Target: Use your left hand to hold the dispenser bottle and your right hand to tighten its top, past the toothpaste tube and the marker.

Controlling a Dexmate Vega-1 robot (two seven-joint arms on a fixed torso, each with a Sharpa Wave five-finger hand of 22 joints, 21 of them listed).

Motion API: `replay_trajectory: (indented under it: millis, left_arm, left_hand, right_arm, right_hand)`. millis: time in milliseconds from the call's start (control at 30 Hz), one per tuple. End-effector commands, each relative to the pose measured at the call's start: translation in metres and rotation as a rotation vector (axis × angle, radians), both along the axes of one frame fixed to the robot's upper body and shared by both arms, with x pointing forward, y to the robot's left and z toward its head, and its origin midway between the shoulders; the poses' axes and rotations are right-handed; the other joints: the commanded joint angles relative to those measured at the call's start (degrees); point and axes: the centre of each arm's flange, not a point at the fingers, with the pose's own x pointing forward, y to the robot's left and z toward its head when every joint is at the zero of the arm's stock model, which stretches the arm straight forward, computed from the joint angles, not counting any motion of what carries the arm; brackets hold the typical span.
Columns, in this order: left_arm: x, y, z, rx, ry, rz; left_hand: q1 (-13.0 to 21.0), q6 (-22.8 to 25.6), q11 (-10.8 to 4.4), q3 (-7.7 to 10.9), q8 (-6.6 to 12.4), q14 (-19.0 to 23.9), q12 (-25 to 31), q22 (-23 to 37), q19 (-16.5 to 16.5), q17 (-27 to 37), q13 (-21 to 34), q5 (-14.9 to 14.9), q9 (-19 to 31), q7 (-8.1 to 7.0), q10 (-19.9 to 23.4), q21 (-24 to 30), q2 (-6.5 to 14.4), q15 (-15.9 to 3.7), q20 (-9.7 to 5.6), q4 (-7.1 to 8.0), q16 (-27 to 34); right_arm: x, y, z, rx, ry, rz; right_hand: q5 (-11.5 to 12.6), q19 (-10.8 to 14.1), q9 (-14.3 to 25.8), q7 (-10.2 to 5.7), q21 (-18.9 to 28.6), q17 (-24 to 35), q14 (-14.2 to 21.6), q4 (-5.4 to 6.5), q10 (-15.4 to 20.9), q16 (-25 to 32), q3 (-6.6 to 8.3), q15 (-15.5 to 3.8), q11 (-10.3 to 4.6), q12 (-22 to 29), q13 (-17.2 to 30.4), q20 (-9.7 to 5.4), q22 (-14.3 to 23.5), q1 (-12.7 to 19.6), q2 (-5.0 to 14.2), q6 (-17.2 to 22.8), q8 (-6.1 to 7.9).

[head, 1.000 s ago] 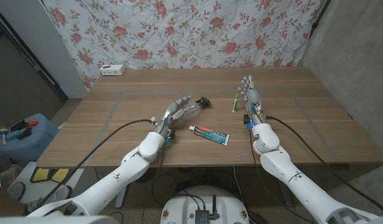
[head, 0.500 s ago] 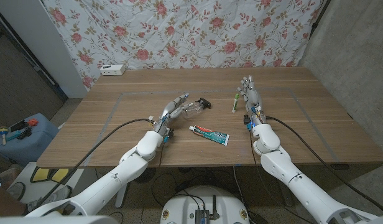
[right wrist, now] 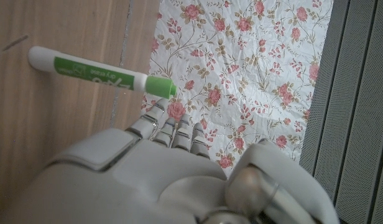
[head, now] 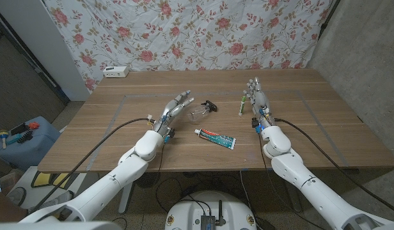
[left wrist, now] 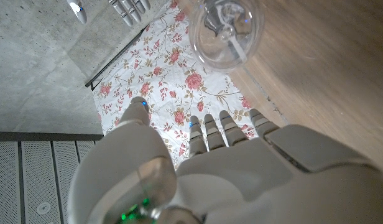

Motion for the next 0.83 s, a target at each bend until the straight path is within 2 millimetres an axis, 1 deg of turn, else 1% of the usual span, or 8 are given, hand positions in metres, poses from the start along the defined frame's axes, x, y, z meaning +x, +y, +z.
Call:
replay_trajectory:
  millis: [33,267,533,667,767,833]
  left_arm:
    - [-0.003,0.018,0.014,-0.027,-0.017,-0.011]
    - [-0.002,0.029,0.016,-0.045,-0.004,-0.005]
    - [0.005,0.041,0.021,-0.065,0.009,-0.025]
    - [0.007,0.045,0.023,-0.098,0.009,-0.033]
    - [0.011,0.047,0.021,-0.126,0.009,-0.013]
    - [0.013,0.047,0.018,-0.151,0.016,0.002]
  left_hand:
    - [-1.4,-1.8,0.39,0.23,-0.33,-0.6,0.2,0.2,-0.1,0.2,0.2,0.4,-0.1,0.28,-0.6,0.4,0.9,0.18,0.38,1.07,0.1]
    - [-2.1,-2.0,0.74,0.40,0.01,-0.6,0.3,0.2,0.5,0.2,0.1,0.5,-0.1,0.67,-1.0,0.6,2.0,0.50,0.11,1.60,0.2]
    - [-3.1,-2.0,1.13,0.63,0.20,-0.8,0.3,0.2,0.9,0.2,0.1,0.6,-0.1,1.05,-1.3,0.8,3.5,0.90,0.07,2.43,0.3]
    - [-3.8,-2.4,1.69,0.67,0.18,-1.0,0.3,0.2,1.1,0.2,0.1,0.6,-0.1,1.36,-1.9,0.8,4.1,1.08,0.04,2.88,0.3]
    - [-4.5,-1.6,1.90,1.06,0.60,-0.7,0.8,0.2,2.0,0.2,0.1,0.7,-0.2,1.88,-0.9,1.1,5.5,1.49,0.32,3.48,0.5]
    - [-4.7,-1.0,1.84,1.27,0.80,0.2,1.0,0.2,2.6,0.1,0.1,0.7,-0.2,2.21,-0.3,1.2,6.0,1.45,0.36,3.57,0.7]
  right_arm:
    - [0.000,-0.004,0.002,-0.025,0.045,0.000]
    - [-0.001,-0.008,0.003,-0.027,0.054,0.002]
    - [-0.001,-0.010,0.005,-0.035,0.053,0.001]
    - [0.000,-0.011,0.003,-0.031,0.053,-0.006]
    - [0.003,-0.010,0.002,-0.038,0.064,-0.006]
    - [0.004,-0.010,0.001,-0.051,0.077,-0.007]
  right_hand:
    - [0.5,-0.4,0.1,0.23,0.2,0.0,-0.2,0.50,-1.1,-0.1,-0.03,-0.05,0.00,-0.3,0.2,-2.32,0.2,-0.5,-0.12,-0.3,0.03]
    - [0.6,-0.4,0.1,0.67,0.3,0.0,0.0,0.54,-0.9,0.1,-0.08,-0.32,-0.32,0.0,0.2,-2.58,0.2,-0.9,-0.15,0.4,0.37]
    - [0.6,-0.1,0.1,0.62,0.4,0.0,0.3,0.54,-0.6,0.3,-0.07,-0.60,-0.13,0.2,0.1,-2.87,0.1,-1.0,-0.12,0.8,0.51]
    - [0.6,0.2,0.1,0.50,0.5,0.0,0.6,0.52,-0.4,0.4,-0.04,-0.81,-0.20,0.2,0.1,-3.00,0.1,-1.1,-0.10,1.1,0.64]
    - [0.7,0.4,0.1,0.44,0.6,0.0,0.8,0.49,-0.2,0.4,-0.01,-0.87,-0.26,0.3,0.1,-3.08,0.1,-1.1,-0.08,1.4,0.71]
    - [0.7,0.4,0.1,0.40,0.6,0.0,0.8,0.47,-0.1,0.4,0.01,-0.89,-0.16,0.4,0.1,-3.08,0.1,-1.1,-0.07,1.4,0.70]
